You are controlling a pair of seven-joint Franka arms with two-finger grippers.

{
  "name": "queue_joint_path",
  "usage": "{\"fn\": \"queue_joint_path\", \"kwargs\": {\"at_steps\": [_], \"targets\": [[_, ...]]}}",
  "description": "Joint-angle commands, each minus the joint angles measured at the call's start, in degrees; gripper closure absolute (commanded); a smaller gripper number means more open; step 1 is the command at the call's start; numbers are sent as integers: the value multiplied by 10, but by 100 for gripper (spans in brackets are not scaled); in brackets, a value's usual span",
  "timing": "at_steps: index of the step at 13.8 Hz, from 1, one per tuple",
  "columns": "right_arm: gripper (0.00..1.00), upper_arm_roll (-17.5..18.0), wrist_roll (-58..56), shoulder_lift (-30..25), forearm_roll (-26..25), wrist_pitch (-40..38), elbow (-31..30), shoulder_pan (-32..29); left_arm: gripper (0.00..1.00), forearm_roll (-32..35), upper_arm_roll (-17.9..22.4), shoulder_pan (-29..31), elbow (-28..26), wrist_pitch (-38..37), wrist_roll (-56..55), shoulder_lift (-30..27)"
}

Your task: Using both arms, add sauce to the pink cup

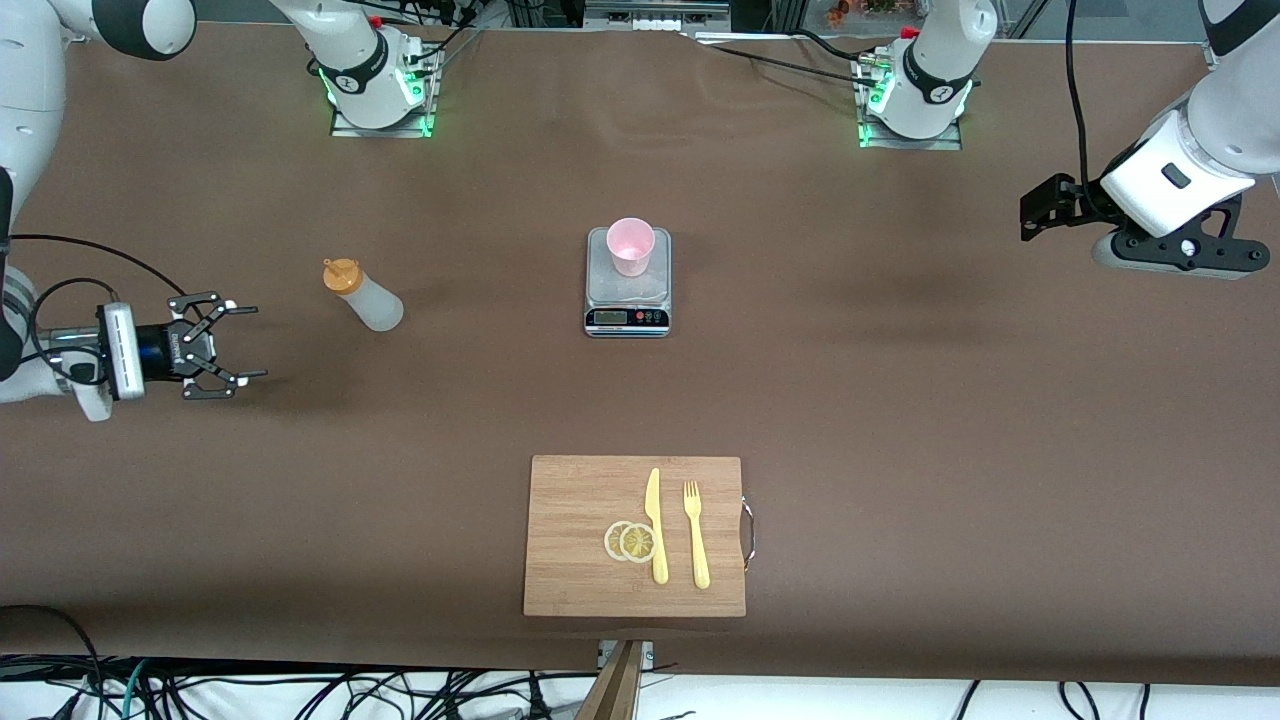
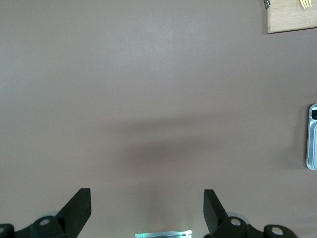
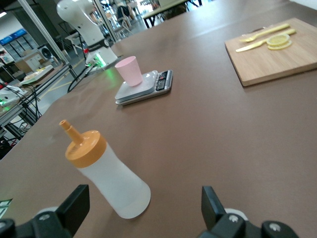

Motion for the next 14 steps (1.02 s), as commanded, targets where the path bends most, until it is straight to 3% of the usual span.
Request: {"fn": "queue_joint_path", "kwargs": {"at_steps": [1, 7, 10, 12, 14], "targets": [[0, -2, 95, -20, -26, 40, 22, 28, 0, -3, -4, -6, 2, -11, -2, -9], [0, 3, 351, -63, -136, 105, 76, 87, 0, -3, -5, -7, 11, -11, 0, -4], [0, 6, 525, -104, -236, 140, 74, 129, 0, -3, -6, -7, 20, -11, 0, 3], [0, 10, 604, -121, -277, 150, 74, 150, 0, -3, -5, -4, 20, -11, 3, 4], [0, 35, 655, -143, -334, 152, 72, 152, 0, -3, -5, -4, 24, -11, 5, 8]]}}
